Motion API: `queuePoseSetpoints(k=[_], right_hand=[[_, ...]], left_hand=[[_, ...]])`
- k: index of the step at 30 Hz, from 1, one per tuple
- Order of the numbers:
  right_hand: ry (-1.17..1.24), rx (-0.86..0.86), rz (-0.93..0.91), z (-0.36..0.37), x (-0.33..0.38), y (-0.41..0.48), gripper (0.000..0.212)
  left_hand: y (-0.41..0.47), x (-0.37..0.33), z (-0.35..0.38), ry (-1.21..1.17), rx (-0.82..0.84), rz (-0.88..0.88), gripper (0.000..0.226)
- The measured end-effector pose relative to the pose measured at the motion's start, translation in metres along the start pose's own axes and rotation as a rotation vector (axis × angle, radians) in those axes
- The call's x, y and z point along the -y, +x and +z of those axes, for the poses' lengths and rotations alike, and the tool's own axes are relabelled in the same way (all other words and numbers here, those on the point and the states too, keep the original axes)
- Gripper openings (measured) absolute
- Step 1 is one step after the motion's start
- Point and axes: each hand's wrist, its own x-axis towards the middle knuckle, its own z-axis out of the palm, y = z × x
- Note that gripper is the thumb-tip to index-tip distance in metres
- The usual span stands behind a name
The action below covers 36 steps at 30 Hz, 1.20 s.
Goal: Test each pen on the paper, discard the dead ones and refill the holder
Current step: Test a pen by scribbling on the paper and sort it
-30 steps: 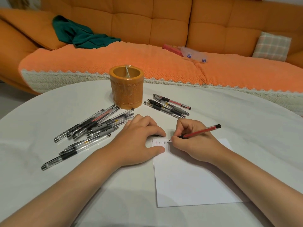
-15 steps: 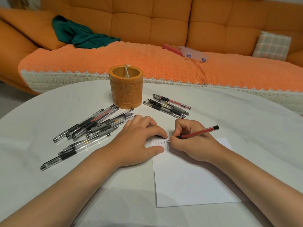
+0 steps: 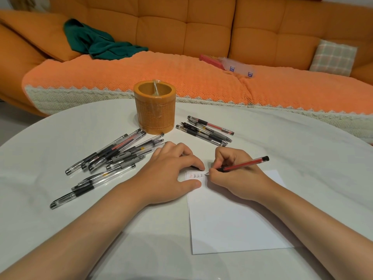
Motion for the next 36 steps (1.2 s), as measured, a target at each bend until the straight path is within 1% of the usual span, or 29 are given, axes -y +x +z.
queuePoseSetpoints(k=[6,10,17,22,29,36], right_hand=[[-0.008,0.032,0.005,-0.0012,0.0011,-0.0002,0.019],[-0.002,-0.001,0.017,0.0002,0.0008,-0.0010,0.018],[-0.029,0.011,0.005,0.0009,0.0018,0.0001,0.019],[0.011,-0.007,0.001,0.0009,0.0008,-0.0012,0.020],[0.003,0.042,0.000,-0.0010,0.0011,-0.0009,0.019],[-0.012,0.034,0.002,0.0000,0.0014,-0.0009,0.019]], left_hand=[[0.0001,-0.0002,-0.0006,-0.004,0.001,0.001,0.035],[0.0002,0.0004,-0.0002,-0.017,-0.004,-0.002,0.035],[0.0000,0.0012,0.0006,-0.028,-0.001,-0.010,0.035],[0.0003,0.0017,-0.0003,-0.021,-0.003,-0.005,0.035],[0.0009,0.0007,0.0008,-0.030,-0.006,-0.004,0.036],[0.0008,0.0020,0.0004,-0.024,-0.005,-0.004,0.037]])
